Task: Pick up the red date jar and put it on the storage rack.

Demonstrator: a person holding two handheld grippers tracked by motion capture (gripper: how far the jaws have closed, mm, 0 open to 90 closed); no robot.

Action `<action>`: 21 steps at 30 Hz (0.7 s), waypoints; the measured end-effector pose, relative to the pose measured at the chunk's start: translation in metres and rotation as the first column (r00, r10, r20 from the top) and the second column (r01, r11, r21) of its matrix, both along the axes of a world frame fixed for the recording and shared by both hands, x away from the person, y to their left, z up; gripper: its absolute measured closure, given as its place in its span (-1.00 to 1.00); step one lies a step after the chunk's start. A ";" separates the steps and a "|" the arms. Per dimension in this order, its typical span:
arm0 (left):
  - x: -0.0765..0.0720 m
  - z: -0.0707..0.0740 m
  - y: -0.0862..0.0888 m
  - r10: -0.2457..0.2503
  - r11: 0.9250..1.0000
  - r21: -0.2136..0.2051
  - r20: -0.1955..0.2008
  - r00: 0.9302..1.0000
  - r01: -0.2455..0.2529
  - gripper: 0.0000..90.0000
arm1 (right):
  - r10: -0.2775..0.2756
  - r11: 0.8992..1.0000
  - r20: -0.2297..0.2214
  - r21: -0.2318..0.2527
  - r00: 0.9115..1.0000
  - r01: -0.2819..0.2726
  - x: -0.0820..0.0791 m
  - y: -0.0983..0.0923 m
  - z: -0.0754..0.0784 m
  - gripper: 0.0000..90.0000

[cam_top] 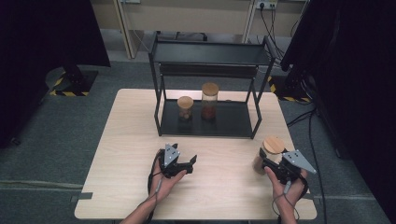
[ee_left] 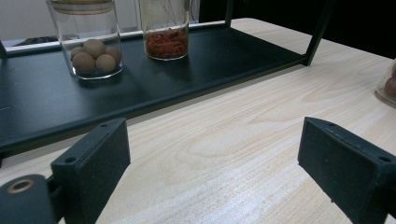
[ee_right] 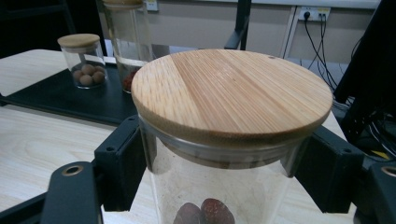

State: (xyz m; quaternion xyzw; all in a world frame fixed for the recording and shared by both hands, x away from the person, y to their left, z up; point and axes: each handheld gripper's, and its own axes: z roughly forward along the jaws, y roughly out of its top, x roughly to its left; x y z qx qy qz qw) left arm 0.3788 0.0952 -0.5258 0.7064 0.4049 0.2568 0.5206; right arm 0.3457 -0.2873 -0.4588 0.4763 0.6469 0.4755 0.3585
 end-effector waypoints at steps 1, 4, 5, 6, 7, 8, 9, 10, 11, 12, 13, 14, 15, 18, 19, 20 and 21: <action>0.000 0.000 0.000 0.000 1.000 0.000 0.001 1.000 0.000 -0.81 | 0.004 1.000 0.003 0.000 1.000 -0.004 0.000 0.001 0.001 -0.44; 0.000 0.000 0.000 0.001 1.000 0.000 0.000 1.000 -0.001 -0.81 | 0.015 1.000 0.009 -0.002 1.000 -0.015 0.000 0.004 0.005 -0.44; 0.000 0.000 0.000 0.000 1.000 0.000 0.002 1.000 0.000 -0.81 | 0.023 1.000 0.014 -0.005 1.000 -0.023 0.000 0.006 0.008 -0.44; 0.000 0.000 0.000 0.000 1.000 0.000 0.002 1.000 0.000 -0.81 | 0.029 1.000 0.018 -0.008 0.999 -0.029 0.000 0.008 0.010 -0.44; 0.000 0.000 0.000 0.000 1.000 0.000 0.002 1.000 0.000 -0.81 | 0.032 0.999 0.020 -0.010 0.999 -0.032 0.000 0.009 0.011 -0.44; 0.000 0.000 0.000 0.000 1.000 -0.001 0.001 1.000 0.000 -0.81 | 0.035 0.999 0.022 -0.009 0.999 -0.035 0.000 0.010 0.012 -0.44; 0.000 0.000 0.000 0.000 1.000 -0.001 0.001 1.000 0.000 -0.81 | 0.038 0.999 0.025 -0.009 0.999 -0.038 0.000 0.011 0.013 -0.44; 0.000 0.000 0.000 0.000 1.000 -0.001 0.001 1.000 0.000 -0.81 | 0.044 0.999 0.026 -0.004 0.999 -0.044 0.001 0.013 0.015 -0.44; 0.000 0.000 0.000 0.000 1.000 -0.001 0.001 1.000 0.000 -0.81 | 0.048 0.999 0.027 -0.002 0.998 -0.048 0.002 0.014 0.016 -0.44; 0.000 0.000 0.000 0.000 1.000 -0.001 0.001 1.000 0.000 -0.81 | 0.051 0.999 0.028 -0.003 0.998 -0.051 0.002 0.015 0.016 -0.44; 0.000 0.000 0.000 0.000 1.000 0.000 0.002 1.000 0.000 -0.81 | 0.053 0.999 0.029 -0.004 0.998 -0.053 0.003 0.016 0.017 -0.44; 0.000 0.000 0.000 0.000 1.000 0.000 0.002 1.000 0.000 -0.81 | 0.055 0.998 0.030 -0.004 0.998 -0.055 0.003 0.017 0.018 -0.44; 0.000 0.000 0.000 0.000 1.000 0.001 0.002 1.000 0.000 -0.81 | 0.060 0.998 0.031 -0.003 0.998 -0.060 0.005 0.018 0.019 -0.44; 0.000 0.000 0.000 0.000 1.000 0.000 0.001 1.000 0.000 -0.81 | 0.071 0.997 0.031 0.013 0.997 -0.071 0.007 0.020 0.021 -0.44; 0.000 0.000 0.000 0.000 1.000 0.000 0.001 1.000 0.000 -0.81 | 0.071 0.997 0.033 0.013 0.997 -0.072 0.008 0.021 0.022 -0.44; 0.000 0.000 0.000 0.000 1.000 0.000 0.001 1.000 0.000 -0.81 | 0.072 0.997 0.034 0.011 0.997 -0.072 0.009 0.022 0.022 -0.44; 0.000 0.000 0.000 0.000 1.000 0.000 0.002 1.000 0.000 -0.81 | 0.073 0.997 0.034 0.014 0.997 -0.074 0.010 0.022 0.023 -0.44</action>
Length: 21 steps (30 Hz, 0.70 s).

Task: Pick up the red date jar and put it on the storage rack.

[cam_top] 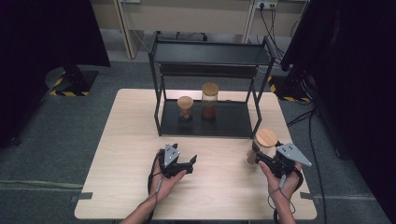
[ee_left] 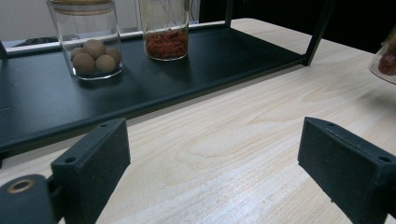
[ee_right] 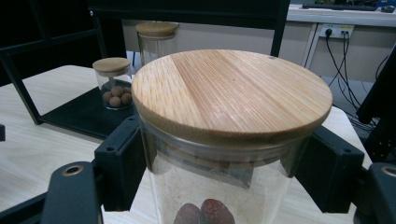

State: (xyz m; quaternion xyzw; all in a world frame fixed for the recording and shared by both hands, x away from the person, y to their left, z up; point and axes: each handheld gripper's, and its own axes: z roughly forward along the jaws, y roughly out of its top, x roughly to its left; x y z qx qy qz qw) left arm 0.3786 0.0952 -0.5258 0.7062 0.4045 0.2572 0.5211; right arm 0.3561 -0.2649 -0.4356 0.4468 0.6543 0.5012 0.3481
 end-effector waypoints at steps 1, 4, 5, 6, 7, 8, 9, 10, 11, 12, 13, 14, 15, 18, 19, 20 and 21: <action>0.000 0.000 0.000 0.000 1.000 0.000 0.000 1.000 0.000 -0.81 | 0.001 1.000 0.000 0.004 1.000 -0.001 0.001 0.001 0.001 -0.44; 0.000 0.000 0.000 0.000 1.000 0.000 -0.002 1.000 0.000 -0.81 | 0.005 1.000 0.003 0.005 1.000 -0.005 0.004 0.003 0.003 -0.44; 0.000 0.000 0.000 0.000 1.000 0.000 -0.002 1.000 0.000 -0.81 | 0.008 1.000 0.004 0.005 1.000 -0.008 0.005 0.004 0.004 -0.44; 0.000 0.000 0.000 0.000 1.000 0.000 -0.001 1.000 0.000 -0.81 | 0.009 1.000 0.005 0.006 1.000 -0.009 0.006 0.005 0.004 -0.44; 0.000 0.000 0.000 0.000 1.000 0.000 -0.001 1.000 0.000 -0.81 | 0.013 1.000 0.006 0.005 1.000 -0.013 0.007 0.006 0.005 -0.44; 0.000 0.000 0.000 0.001 1.000 0.000 -0.001 1.000 -0.001 -0.81 | 0.017 1.000 0.007 0.005 1.000 -0.017 0.008 0.007 0.006 -0.44; 0.000 0.000 0.000 0.001 1.000 0.000 0.000 1.000 -0.001 -0.81 | 0.019 1.000 0.006 0.007 1.000 -0.019 0.009 0.008 0.007 -0.44; 0.000 0.000 0.000 0.001 1.000 0.000 0.000 1.000 -0.001 -0.81 | 0.024 1.000 0.006 0.009 1.000 -0.024 0.011 0.009 0.008 -0.44; 0.000 0.000 0.000 0.001 1.000 0.000 -0.001 1.000 -0.001 -0.81 | 0.026 1.000 0.007 0.008 1.000 -0.026 0.012 0.010 0.009 -0.44; 0.000 0.000 0.000 0.001 1.000 0.000 -0.001 1.000 -0.001 -0.81 | 0.028 1.000 0.011 0.005 1.000 -0.028 0.013 0.011 0.010 -0.44; 0.000 0.000 0.000 0.001 1.000 0.001 0.000 1.000 -0.001 -0.81 | 0.029 1.000 0.012 0.004 1.000 -0.029 0.014 0.012 0.010 -0.44; 0.000 0.000 0.000 0.000 1.000 0.001 0.000 1.000 0.000 -0.81 | 0.031 0.999 0.012 0.005 0.999 -0.031 0.015 0.013 0.011 -0.44; 0.000 0.000 0.000 0.000 1.000 0.001 0.000 1.000 0.000 -0.81 | 0.034 0.999 0.012 0.007 0.999 -0.034 0.016 0.014 0.012 -0.44; 0.000 0.000 0.000 -0.001 1.000 0.001 0.000 1.000 0.001 -0.81 | 0.037 0.999 0.011 0.006 0.999 -0.037 0.019 0.016 0.013 -0.44; 0.000 0.000 0.000 -0.001 1.000 0.000 0.000 1.000 0.001 -0.81 | 0.038 0.999 0.012 0.005 0.999 -0.038 0.021 0.017 0.013 -0.44; 0.000 0.000 0.000 -0.001 1.000 0.000 0.000 1.000 0.001 -0.81 | 0.038 0.999 0.012 0.005 0.999 -0.038 0.021 0.018 0.014 -0.44; 0.000 0.000 0.000 -0.001 1.000 0.000 0.000 1.000 0.001 -0.81 | 0.040 0.999 0.012 0.005 0.999 -0.040 0.022 0.019 0.014 -0.44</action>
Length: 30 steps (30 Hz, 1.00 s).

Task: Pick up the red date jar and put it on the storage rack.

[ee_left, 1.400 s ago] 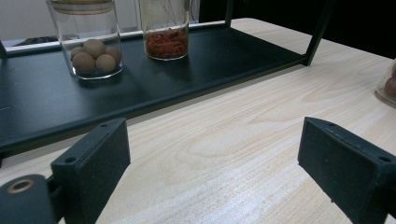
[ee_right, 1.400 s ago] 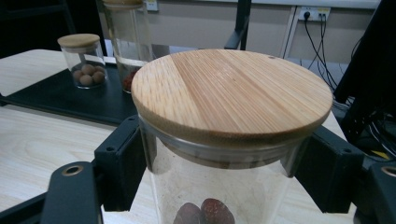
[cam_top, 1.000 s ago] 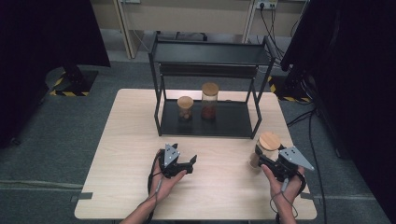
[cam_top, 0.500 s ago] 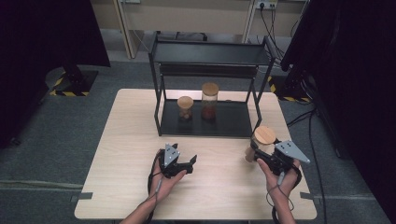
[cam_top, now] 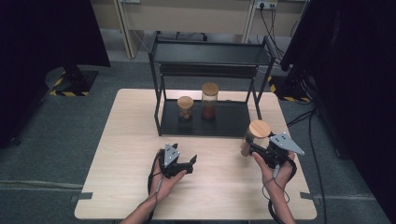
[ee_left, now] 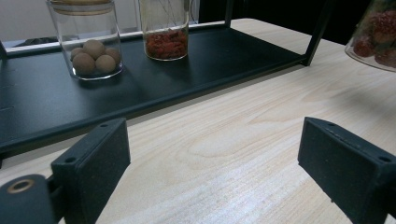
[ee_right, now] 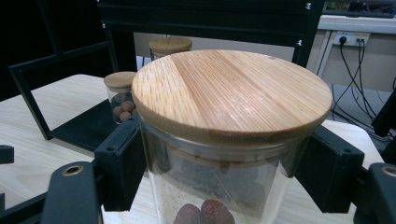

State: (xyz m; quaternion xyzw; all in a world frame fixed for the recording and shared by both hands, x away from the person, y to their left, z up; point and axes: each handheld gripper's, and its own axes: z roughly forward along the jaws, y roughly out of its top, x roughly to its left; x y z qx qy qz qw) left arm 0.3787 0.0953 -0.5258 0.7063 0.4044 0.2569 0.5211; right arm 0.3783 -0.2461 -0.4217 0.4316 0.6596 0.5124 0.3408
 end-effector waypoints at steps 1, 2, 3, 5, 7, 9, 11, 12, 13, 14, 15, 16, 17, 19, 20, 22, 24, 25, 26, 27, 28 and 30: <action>0.000 0.000 0.000 0.000 1.000 0.000 0.000 1.000 0.000 -0.81 | 0.001 1.000 -0.001 0.001 1.000 -0.001 0.001 0.001 0.000 -0.44; 0.000 0.000 0.000 0.000 1.000 0.001 0.000 1.000 0.000 -0.81 | 0.003 1.000 -0.001 -0.002 1.000 -0.003 0.002 0.002 0.001 -0.44; 0.000 0.000 0.000 0.000 1.000 0.001 0.000 1.000 0.000 -0.81 | 0.004 1.000 -0.001 -0.002 1.000 -0.004 0.003 0.003 0.001 -0.44; 0.000 0.000 0.000 0.000 1.000 0.001 0.001 1.000 0.000 -0.81 | 0.007 1.000 0.000 -0.002 1.000 -0.007 0.004 0.004 0.002 -0.44; 0.000 0.000 0.000 0.000 1.000 0.001 0.000 1.000 0.000 -0.81 | 0.007 1.000 -0.001 0.000 1.000 -0.007 0.006 0.005 0.002 -0.44; 0.000 0.000 0.000 0.000 1.000 0.001 0.001 1.000 0.000 -0.81 | 0.007 1.000 -0.002 -0.001 1.000 -0.007 0.008 0.005 0.002 -0.44; 0.000 0.000 0.000 0.000 1.000 0.001 0.001 1.000 0.000 -0.81 | 0.007 1.000 -0.003 -0.002 1.000 -0.007 0.010 0.006 0.002 -0.44; 0.000 0.000 0.000 0.000 1.000 0.001 0.001 1.000 0.000 -0.81 | 0.006 1.000 -0.003 -0.003 1.000 -0.006 0.010 0.006 0.002 -0.44; 0.000 0.000 0.000 0.000 1.000 0.002 0.001 1.000 0.000 -0.81 | 0.007 1.000 -0.003 -0.004 1.000 -0.007 0.011 0.006 0.002 -0.44; 0.000 0.000 0.000 0.000 1.000 0.002 0.001 1.000 0.000 -0.81 | 0.008 1.000 -0.004 -0.004 1.000 -0.008 0.012 0.006 0.003 -0.44; 0.000 0.000 0.000 0.000 1.000 0.002 0.001 1.000 0.000 -0.81 | 0.008 1.000 -0.003 -0.004 1.000 -0.008 0.013 0.007 0.003 -0.44; 0.000 0.000 0.000 0.000 1.000 0.002 0.001 1.000 0.000 -0.81 | 0.008 1.000 -0.003 -0.005 1.000 -0.008 0.014 0.007 0.003 -0.44; 0.000 0.000 0.000 0.000 1.000 0.002 0.001 1.000 0.000 -0.81 | 0.008 1.000 -0.002 -0.004 1.000 -0.008 0.015 0.008 0.004 -0.44; 0.000 0.000 0.000 0.000 1.000 0.002 0.001 1.000 0.000 -0.81 | 0.008 1.000 -0.001 -0.004 1.000 -0.008 0.017 0.009 0.005 -0.44; 0.000 0.000 0.000 0.000 1.000 0.002 0.001 1.000 0.000 -0.81 | 0.008 1.000 0.000 -0.004 1.000 -0.008 0.017 0.009 0.005 -0.44; 0.000 0.000 0.000 0.000 1.000 0.002 0.002 1.000 0.000 -0.81 | 0.009 1.000 0.000 -0.003 1.000 -0.009 0.019 0.010 0.006 -0.44; 0.000 0.000 0.000 0.000 1.000 0.002 0.003 1.000 0.000 -0.81 | 0.008 1.000 0.001 -0.003 1.000 -0.008 0.021 0.011 0.007 -0.44; 0.000 0.000 0.000 -0.001 1.000 0.002 0.002 1.000 0.001 -0.81 | 0.008 1.000 0.002 -0.002 1.000 -0.008 0.022 0.011 0.007 -0.44; 0.000 0.000 0.000 0.000 1.000 0.002 0.002 1.000 0.000 -0.81 | 0.008 1.000 0.002 -0.003 1.000 -0.008 0.024 0.011 0.008 -0.44; 0.000 0.000 0.000 -0.001 1.000 0.003 0.002 1.000 0.001 -0.81 | 0.009 1.000 0.003 -0.003 1.000 -0.009 0.024 0.012 0.008 -0.44; 0.000 0.000 0.000 -0.001 1.000 0.003 0.002 1.000 0.001 -0.81 | 0.008 1.000 0.004 -0.004 1.000 -0.008 0.026 0.012 0.009 -0.44; 0.000 0.000 0.000 0.000 1.000 0.003 0.002 1.000 0.000 -0.81 | 0.006 1.000 0.004 -0.003 1.000 -0.006 0.028 0.013 0.010 -0.44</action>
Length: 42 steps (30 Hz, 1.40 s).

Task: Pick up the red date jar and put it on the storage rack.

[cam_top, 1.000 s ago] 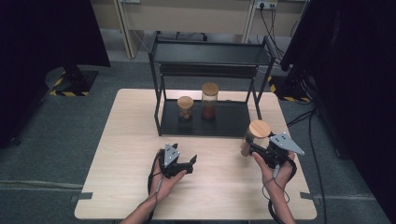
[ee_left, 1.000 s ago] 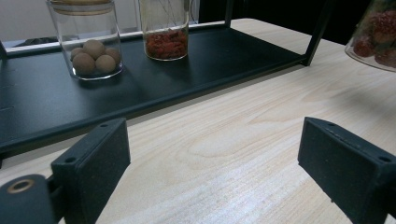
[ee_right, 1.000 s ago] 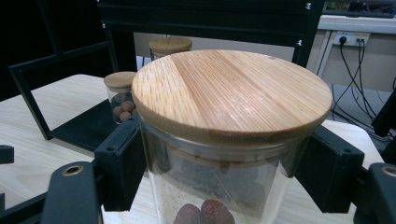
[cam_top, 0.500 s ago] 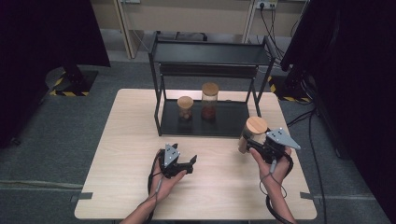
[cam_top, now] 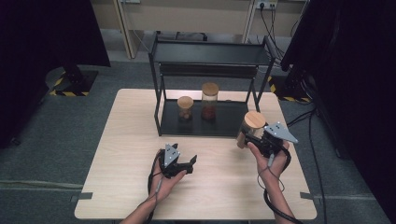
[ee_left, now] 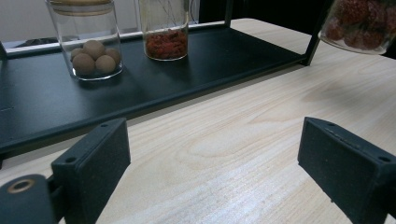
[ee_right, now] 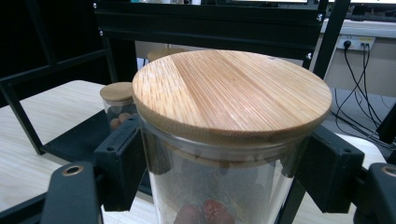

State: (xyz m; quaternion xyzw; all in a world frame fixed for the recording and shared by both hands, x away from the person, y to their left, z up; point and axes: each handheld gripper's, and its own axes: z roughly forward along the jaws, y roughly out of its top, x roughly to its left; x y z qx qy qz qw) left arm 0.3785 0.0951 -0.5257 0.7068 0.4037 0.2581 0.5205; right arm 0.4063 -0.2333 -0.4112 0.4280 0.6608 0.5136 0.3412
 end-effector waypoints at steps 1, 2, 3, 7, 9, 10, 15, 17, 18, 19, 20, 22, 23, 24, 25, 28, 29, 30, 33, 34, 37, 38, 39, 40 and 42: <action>0.000 0.000 0.000 0.000 1.000 0.000 0.000 1.000 0.000 -0.81 | 0.000 1.000 0.000 0.001 1.000 0.000 0.001 0.000 0.000 -0.44; 0.000 0.000 0.000 -0.001 1.000 0.000 0.001 1.000 0.001 -0.81 | 0.000 1.000 0.001 0.000 1.000 0.000 0.002 0.001 0.001 -0.44; 0.000 0.000 0.000 0.000 1.000 0.000 0.000 1.000 0.000 -0.81 | 0.001 1.000 0.002 0.000 1.000 -0.001 0.003 0.001 0.002 -0.44; 0.000 0.000 0.000 0.000 1.000 -0.001 0.000 1.000 0.000 -0.81 | 0.001 1.000 0.000 0.002 1.000 -0.001 0.007 0.003 0.002 -0.44; 0.000 0.000 0.000 0.000 1.000 0.000 0.000 1.000 0.000 -0.81 | 0.000 1.000 -0.001 0.005 1.000 0.000 0.009 0.005 0.002 -0.44; 0.000 0.000 0.000 0.000 1.000 0.000 0.001 1.000 0.000 -0.81 | 0.001 1.000 -0.002 0.004 1.000 -0.001 0.010 0.005 0.002 -0.44; 0.000 0.000 0.000 0.001 1.000 0.000 0.001 1.000 -0.001 -0.81 | 0.004 1.000 -0.008 0.001 1.000 -0.004 0.016 0.009 0.003 -0.44; 0.000 0.000 0.000 0.000 1.000 0.000 0.001 1.000 0.000 -0.81 | 0.005 1.000 -0.009 0.003 1.000 -0.005 0.018 0.011 0.004 -0.44; 0.000 0.000 0.000 0.000 1.000 0.000 0.002 1.000 0.000 -0.81 | 0.005 1.000 -0.009 0.004 1.000 -0.005 0.020 0.012 0.004 -0.44; 0.000 0.000 0.000 0.000 1.000 0.000 0.002 1.000 0.000 -0.81 | 0.005 1.000 -0.008 0.004 1.000 -0.005 0.021 0.012 0.004 -0.44; 0.000 0.000 0.000 0.000 1.000 0.000 0.002 1.000 0.000 -0.81 | 0.005 1.000 -0.008 0.004 1.000 -0.005 0.022 0.013 0.005 -0.44; 0.000 0.000 0.000 0.000 1.000 0.000 0.003 1.000 0.000 -0.81 | 0.005 1.000 -0.009 0.005 1.000 -0.005 0.024 0.014 0.006 -0.44; 0.000 0.000 0.000 0.000 1.000 0.000 0.002 1.000 0.000 -0.81 | 0.003 1.000 -0.010 0.005 1.000 -0.003 0.025 0.014 0.006 -0.44; 0.000 0.000 0.000 0.000 1.000 0.000 0.002 1.000 0.000 -0.81 | 0.003 1.000 -0.010 0.004 1.000 -0.003 0.026 0.014 0.007 -0.44; 0.000 0.000 0.000 0.000 1.000 0.000 0.002 1.000 0.000 -0.81 | 0.002 1.000 -0.009 0.004 1.000 -0.002 0.027 0.015 0.007 -0.44; 0.000 0.000 0.000 -0.001 1.000 0.001 0.002 1.000 0.001 -0.81 | -0.002 1.000 -0.009 0.007 1.000 0.002 0.031 0.015 0.009 -0.44; 0.000 0.000 0.000 -0.001 1.000 0.001 0.002 1.000 0.001 -0.81 | -0.002 1.000 -0.008 0.006 1.000 0.002 0.032 0.015 0.010 -0.44; 0.000 0.000 0.000 -0.001 1.000 0.000 0.002 1.000 0.001 -0.81 | -0.003 1.000 -0.008 0.006 1.000 0.003 0.033 0.016 0.010 -0.44; 0.000 0.000 0.000 -0.001 1.000 0.000 0.001 1.000 0.001 -0.81 | -0.002 1.000 -0.008 0.005 1.000 0.002 0.036 0.017 0.011 -0.44; 0.000 0.000 0.000 -0.001 1.000 0.000 0.001 1.000 0.001 -0.81 | -0.002 1.000 -0.009 0.006 1.000 0.003 0.037 0.018 0.011 -0.44; 0.000 0.000 0.000 -0.001 1.000 0.000 0.001 1.000 0.001 -0.81 | -0.002 1.000 -0.012 0.005 1.000 0.002 0.040 0.019 0.012 -0.44; 0.000 0.000 0.000 -0.001 1.000 0.001 0.001 1.000 0.001 -0.81 | -0.002 1.000 -0.014 0.005 1.000 0.002 0.041 0.020 0.012 -0.44; 0.000 0.000 0.000 -0.001 1.000 0.001 0.001 1.000 0.001 -0.81 | -0.002 1.000 -0.013 0.004 1.000 0.002 0.042 0.021 0.012 -0.44; 0.000 0.000 0.000 -0.002 1.000 0.001 0.001 1.000 0.002 -0.81 | -0.003 1.000 -0.014 0.006 1.000 0.003 0.043 0.021 0.012 -0.44; 0.000 0.000 0.000 -0.001 1.000 0.000 0.001 1.000 0.001 -0.81 | -0.003 1.000 -0.014 0.010 1.000 0.003 0.045 0.022 0.012 -0.44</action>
